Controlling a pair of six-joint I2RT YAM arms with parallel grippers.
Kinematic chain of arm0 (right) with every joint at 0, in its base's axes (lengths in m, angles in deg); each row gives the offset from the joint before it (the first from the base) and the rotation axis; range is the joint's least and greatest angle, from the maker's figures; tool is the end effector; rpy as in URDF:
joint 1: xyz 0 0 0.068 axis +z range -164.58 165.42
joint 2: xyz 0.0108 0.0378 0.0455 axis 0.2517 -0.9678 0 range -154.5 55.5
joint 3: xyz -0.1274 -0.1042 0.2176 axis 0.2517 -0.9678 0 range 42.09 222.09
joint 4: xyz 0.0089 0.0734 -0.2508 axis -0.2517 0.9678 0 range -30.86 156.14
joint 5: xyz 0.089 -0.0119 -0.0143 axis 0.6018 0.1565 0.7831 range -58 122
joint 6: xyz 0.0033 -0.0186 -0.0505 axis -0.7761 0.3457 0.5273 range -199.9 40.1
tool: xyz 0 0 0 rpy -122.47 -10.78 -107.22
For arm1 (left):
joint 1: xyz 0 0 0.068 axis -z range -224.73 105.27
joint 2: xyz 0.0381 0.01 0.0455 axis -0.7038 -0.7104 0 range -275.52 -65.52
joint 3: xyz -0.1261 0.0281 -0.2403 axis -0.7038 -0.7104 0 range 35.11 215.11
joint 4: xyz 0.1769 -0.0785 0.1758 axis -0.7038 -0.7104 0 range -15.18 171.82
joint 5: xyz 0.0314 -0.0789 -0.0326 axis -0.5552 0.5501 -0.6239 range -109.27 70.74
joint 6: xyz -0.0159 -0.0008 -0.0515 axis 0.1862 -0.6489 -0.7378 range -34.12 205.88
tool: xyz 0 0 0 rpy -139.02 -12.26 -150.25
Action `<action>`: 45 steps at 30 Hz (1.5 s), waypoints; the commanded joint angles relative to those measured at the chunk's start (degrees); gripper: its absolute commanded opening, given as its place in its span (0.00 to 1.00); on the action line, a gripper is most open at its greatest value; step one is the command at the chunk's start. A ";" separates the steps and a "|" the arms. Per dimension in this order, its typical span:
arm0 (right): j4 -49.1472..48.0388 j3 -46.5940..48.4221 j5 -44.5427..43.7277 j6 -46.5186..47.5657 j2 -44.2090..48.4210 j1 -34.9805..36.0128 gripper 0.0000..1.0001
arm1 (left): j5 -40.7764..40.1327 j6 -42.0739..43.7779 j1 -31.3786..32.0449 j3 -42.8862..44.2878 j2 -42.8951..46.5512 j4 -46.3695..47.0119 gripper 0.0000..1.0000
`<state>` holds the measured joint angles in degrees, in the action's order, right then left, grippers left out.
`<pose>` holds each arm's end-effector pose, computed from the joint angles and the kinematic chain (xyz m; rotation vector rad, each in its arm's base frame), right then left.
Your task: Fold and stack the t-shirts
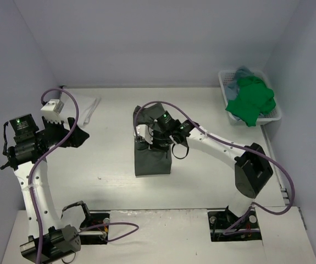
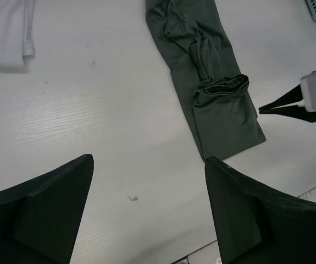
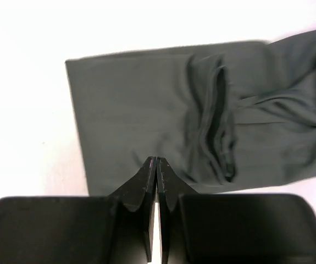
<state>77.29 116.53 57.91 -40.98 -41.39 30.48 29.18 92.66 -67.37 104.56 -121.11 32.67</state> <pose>0.2585 0.2811 0.2685 -1.6778 1.5093 0.5709 0.1708 0.0423 0.3919 0.1816 2.0048 -0.5956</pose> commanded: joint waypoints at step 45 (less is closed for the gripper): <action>-3.83 10.03 5.90 5.20 -17.81 -9.20 0.00 | 2.62 -0.63 -1.54 -0.81 -0.39 3.80 0.77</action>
<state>74.58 123.89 61.50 -36.61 -58.39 21.69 30.03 92.55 -68.39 102.63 -121.31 33.68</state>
